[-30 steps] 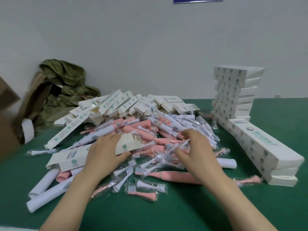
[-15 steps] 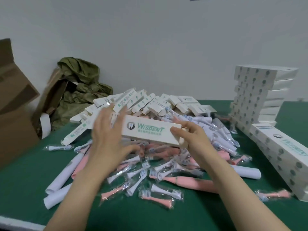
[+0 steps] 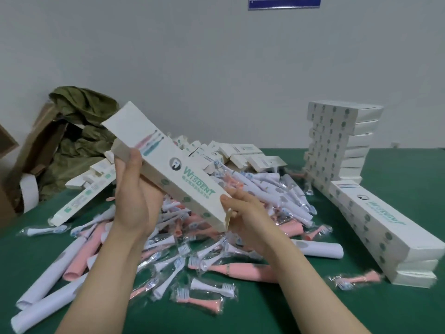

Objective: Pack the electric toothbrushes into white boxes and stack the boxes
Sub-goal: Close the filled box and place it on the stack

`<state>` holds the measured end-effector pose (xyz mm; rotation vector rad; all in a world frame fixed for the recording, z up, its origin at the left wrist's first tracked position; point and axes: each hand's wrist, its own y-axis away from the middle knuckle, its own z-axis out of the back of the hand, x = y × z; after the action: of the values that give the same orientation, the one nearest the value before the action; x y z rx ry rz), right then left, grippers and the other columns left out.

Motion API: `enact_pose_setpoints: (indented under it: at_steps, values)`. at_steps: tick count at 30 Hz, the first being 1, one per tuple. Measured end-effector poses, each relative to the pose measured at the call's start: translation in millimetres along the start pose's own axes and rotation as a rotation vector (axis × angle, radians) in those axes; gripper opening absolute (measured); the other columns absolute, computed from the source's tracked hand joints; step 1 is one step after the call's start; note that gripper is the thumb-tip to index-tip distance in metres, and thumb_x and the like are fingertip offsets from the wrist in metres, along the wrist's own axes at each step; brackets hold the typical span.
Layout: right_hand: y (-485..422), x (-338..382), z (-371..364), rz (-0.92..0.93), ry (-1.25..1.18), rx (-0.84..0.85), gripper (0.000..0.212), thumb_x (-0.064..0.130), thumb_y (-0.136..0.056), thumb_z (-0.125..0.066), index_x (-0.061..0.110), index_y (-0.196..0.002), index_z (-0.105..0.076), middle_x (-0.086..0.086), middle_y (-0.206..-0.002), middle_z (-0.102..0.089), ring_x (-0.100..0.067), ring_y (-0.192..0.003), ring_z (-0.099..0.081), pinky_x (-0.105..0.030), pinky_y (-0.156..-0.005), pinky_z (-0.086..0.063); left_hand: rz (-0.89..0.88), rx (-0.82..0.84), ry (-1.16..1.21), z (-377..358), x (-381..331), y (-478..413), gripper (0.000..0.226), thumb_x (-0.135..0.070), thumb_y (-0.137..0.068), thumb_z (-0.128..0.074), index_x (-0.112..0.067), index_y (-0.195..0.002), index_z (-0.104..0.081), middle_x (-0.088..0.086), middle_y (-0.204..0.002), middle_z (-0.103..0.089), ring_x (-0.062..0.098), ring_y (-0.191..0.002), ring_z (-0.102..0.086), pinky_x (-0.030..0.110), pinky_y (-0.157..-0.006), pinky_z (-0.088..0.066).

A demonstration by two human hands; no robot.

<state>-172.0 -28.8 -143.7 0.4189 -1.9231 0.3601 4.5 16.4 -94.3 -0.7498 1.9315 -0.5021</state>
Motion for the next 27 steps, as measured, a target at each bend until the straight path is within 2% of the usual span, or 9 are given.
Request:
enact_pose_setpoints:
  at_steps: [4,8,12,14,17,19,21,24,27]
  values:
    - [1.9,-3.7,3.4,0.177,0.3,-0.175,0.026,0.011,-0.087,-0.066,0.013,-0.112,-0.06,0.001,-0.111,-0.066,-0.009,-0.095,-0.067,-0.018,-0.071,-0.054,-0.199,0.047,-0.282,-29.1,-11.7,-10.3,0.043,-0.016,-0.086,-0.059,-0.033,-0.12,-0.04,-0.017,-0.105,-0.06,0.002,-0.093,-0.059,0.026,-0.082,-0.05]
    - [4.3,12.8,0.2,0.295,0.04,-0.17,0.018,0.018,-0.093,-0.057,0.014,-0.11,-0.063,-0.006,-0.111,-0.069,-0.017,-0.105,-0.066,-0.027,-0.092,-0.051,-0.435,0.295,-0.784,-36.7,-21.5,-10.3,0.062,-0.015,-0.074,-0.071,-0.05,-0.113,-0.039,-0.019,-0.12,-0.053,0.011,-0.112,-0.053,0.026,-0.092,-0.044]
    - [10.3,33.2,-13.9,0.378,-0.047,-0.013,0.045,0.049,-0.084,-0.045,0.023,-0.119,-0.06,-0.002,-0.121,-0.065,-0.011,-0.113,-0.062,-0.024,-0.094,-0.05,-0.283,0.357,-0.996,-40.9,-12.5,-0.3,0.075,-0.01,-0.071,-0.071,-0.06,-0.111,-0.032,-0.02,-0.122,-0.052,0.014,-0.116,-0.052,0.045,-0.096,-0.045]
    - [13.6,31.2,-23.3,0.402,-0.031,0.071,0.055,0.051,-0.087,-0.041,0.021,-0.13,-0.053,-0.002,-0.126,-0.063,-0.011,-0.115,-0.059,-0.023,-0.092,-0.049,-0.252,0.369,-1.097,-39.4,-2.3,7.4,0.077,-0.007,-0.072,-0.072,-0.054,-0.118,-0.032,-0.019,-0.12,-0.05,0.009,-0.116,-0.046,0.043,-0.1,-0.039]
    - [16.8,19.0,-30.3,0.416,0.037,0.067,0.045,0.042,-0.098,-0.04,0.02,-0.136,-0.048,-0.007,-0.126,-0.061,-0.015,-0.112,-0.06,-0.028,-0.092,-0.049,-0.312,0.391,-1.148,-37.9,11.6,16.7,0.059,-0.017,-0.074,-0.066,-0.041,-0.122,-0.041,-0.025,-0.116,-0.044,-0.001,-0.11,-0.04,0.024,-0.097,-0.032]
    - [16.1,14.9,-28.9,0.423,0.087,0.035,0.037,0.028,-0.102,-0.034,0.034,-0.136,-0.047,-0.001,-0.127,-0.059,-0.015,-0.111,-0.06,-0.031,-0.09,-0.05,-0.276,0.375,-1.123,-37.7,15.3,18.0,0.046,-0.029,-0.075,-0.062,-0.039,-0.116,-0.044,-0.027,-0.115,-0.044,-0.002,-0.11,-0.04,0.019,-0.095,-0.031]
    - [15.2,13.7,-24.0,0.415,0.097,0.006,0.047,0.017,-0.102,-0.031,0.049,-0.133,-0.046,0.009,-0.116,-0.056,-0.006,-0.099,-0.06,-0.027,-0.086,-0.05,-0.256,0.383,-1.109,-38.0,18.9,18.2,0.034,-0.038,-0.075,-0.056,-0.036,-0.107,-0.048,-0.023,-0.112,-0.046,0.001,-0.11,-0.042,0.023,-0.095,-0.035]
    - [15.4,12.0,-22.4,0.426,0.131,-0.029,0.052,0.01,-0.099,-0.03,0.048,-0.13,-0.049,0.017,-0.089,-0.057,0.002,-0.077,-0.057,-0.02,-0.078,-0.05,-0.218,0.332,-1.097,-41.2,23.3,18.7,0.022,-0.037,-0.073,-0.057,-0.032,-0.094,-0.051,-0.023,-0.102,-0.048,0.001,-0.101,-0.046,0.033,-0.09,-0.041]
    - [16.7,9.9,-27.5,0.422,0.14,-0.094,0.048,0.01,-0.099,-0.035,0.046,-0.128,-0.049,0.007,-0.11,-0.053,-0.003,-0.094,-0.054,-0.027,-0.094,-0.046,-0.215,0.322,-1.094,-41.3,25.9,18.4,0.031,-0.041,-0.07,-0.055,-0.031,-0.099,-0.049,-0.022,-0.105,-0.049,-0.003,-0.102,-0.044,0.03,-0.09,-0.04]
